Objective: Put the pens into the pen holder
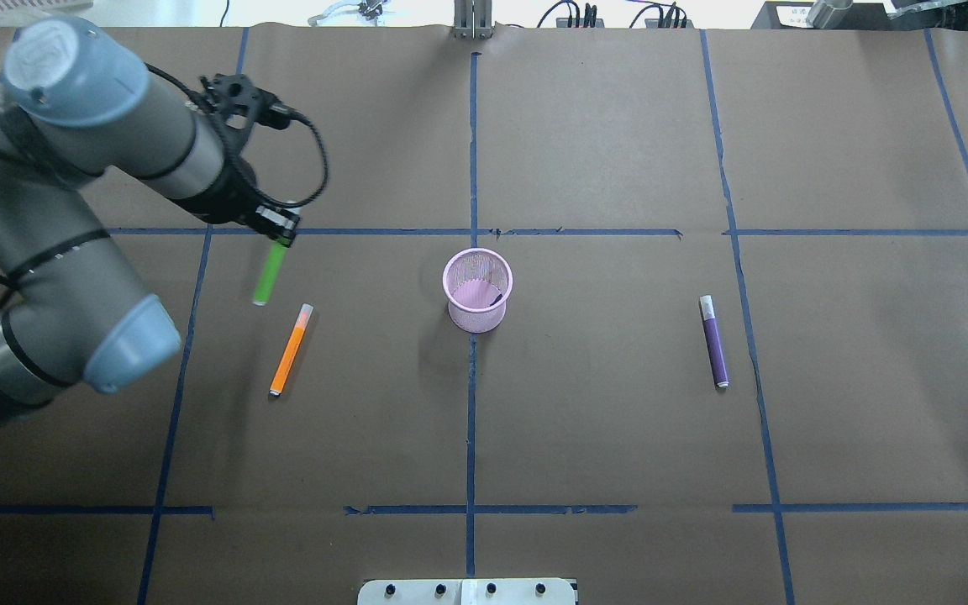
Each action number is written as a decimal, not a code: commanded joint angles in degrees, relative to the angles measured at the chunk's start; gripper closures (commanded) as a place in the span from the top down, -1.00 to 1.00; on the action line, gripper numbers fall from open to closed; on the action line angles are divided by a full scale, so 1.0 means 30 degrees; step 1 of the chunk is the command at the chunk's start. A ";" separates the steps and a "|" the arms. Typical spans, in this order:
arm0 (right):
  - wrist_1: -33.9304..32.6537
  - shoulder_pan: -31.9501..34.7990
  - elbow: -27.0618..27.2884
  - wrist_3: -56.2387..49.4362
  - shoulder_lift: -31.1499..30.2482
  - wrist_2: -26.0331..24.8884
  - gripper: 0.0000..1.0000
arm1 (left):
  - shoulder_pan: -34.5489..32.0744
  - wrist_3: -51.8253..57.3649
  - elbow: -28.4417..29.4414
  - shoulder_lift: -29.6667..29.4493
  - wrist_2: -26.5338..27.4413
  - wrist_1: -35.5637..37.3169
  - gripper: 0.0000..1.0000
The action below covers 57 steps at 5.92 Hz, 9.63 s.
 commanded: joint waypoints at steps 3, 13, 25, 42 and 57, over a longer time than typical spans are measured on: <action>0.0029 0.0000 -0.0058 -0.0032 0.0045 -0.0001 1.00 | 0.3471 -0.1734 0.3465 -0.2106 0.9641 -0.6634 -0.88; 0.2675 0.0261 -0.4078 -0.0148 0.0102 -0.0089 0.98 | 0.3636 -0.1500 0.4216 -0.0970 1.0344 -0.8972 0.82; 0.3574 -0.0204 -1.3241 0.1638 0.4322 0.0028 0.68 | 0.0172 -0.1530 0.1783 0.1315 0.3253 -0.5805 0.80; 0.3632 -1.0499 0.3691 1.9256 1.0753 -0.7015 -1.00 | 0.0173 -0.1501 0.1548 0.1986 0.3311 -0.6852 0.80; 0.3400 -1.9490 0.0928 2.8006 1.5227 -2.4103 0.98 | 0.0231 -0.1529 0.2074 0.2896 0.3312 -0.8120 0.79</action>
